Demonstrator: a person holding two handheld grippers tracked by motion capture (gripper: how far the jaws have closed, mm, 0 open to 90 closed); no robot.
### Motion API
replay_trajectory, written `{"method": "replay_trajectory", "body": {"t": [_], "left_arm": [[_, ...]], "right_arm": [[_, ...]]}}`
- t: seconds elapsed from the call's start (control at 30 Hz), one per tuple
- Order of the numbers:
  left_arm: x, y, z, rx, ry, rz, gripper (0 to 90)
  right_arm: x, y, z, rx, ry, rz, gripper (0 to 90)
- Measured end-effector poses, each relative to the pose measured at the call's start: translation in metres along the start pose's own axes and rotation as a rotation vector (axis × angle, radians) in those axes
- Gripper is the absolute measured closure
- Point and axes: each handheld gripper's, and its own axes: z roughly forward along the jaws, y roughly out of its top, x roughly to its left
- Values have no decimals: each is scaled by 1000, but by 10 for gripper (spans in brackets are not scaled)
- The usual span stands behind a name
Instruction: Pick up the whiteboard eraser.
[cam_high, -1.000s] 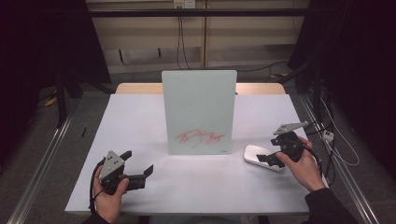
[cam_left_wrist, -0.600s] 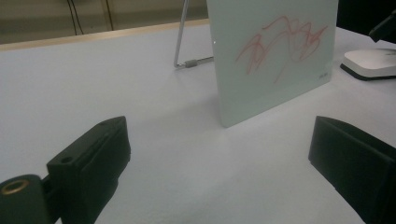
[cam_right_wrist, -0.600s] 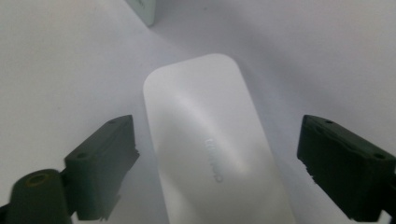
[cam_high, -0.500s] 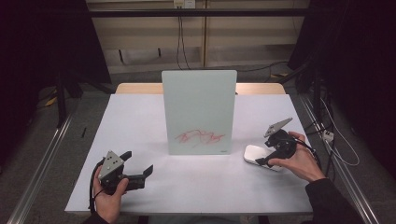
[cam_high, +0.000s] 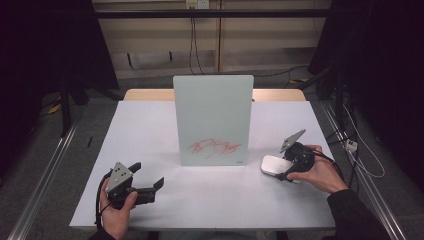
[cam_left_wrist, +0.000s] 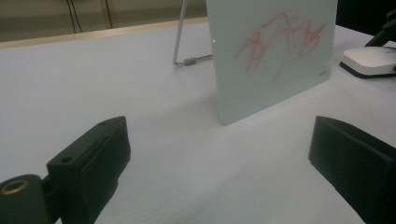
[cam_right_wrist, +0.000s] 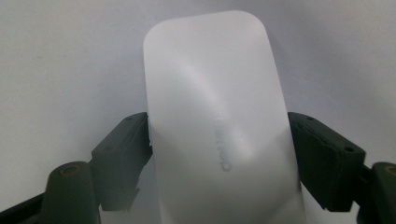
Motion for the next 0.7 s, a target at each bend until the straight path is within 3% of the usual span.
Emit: {"method": "replay_trajectory", "body": {"t": [0.33, 0.7], "left_arm": [[0, 0, 0, -5, 2, -6, 51], [0, 0, -1, 0, 3, 1, 52]], "right_arm": [[1, 7, 2, 71, -18, -57, 287], [3, 8, 5, 93, -36, -90, 297]]}}
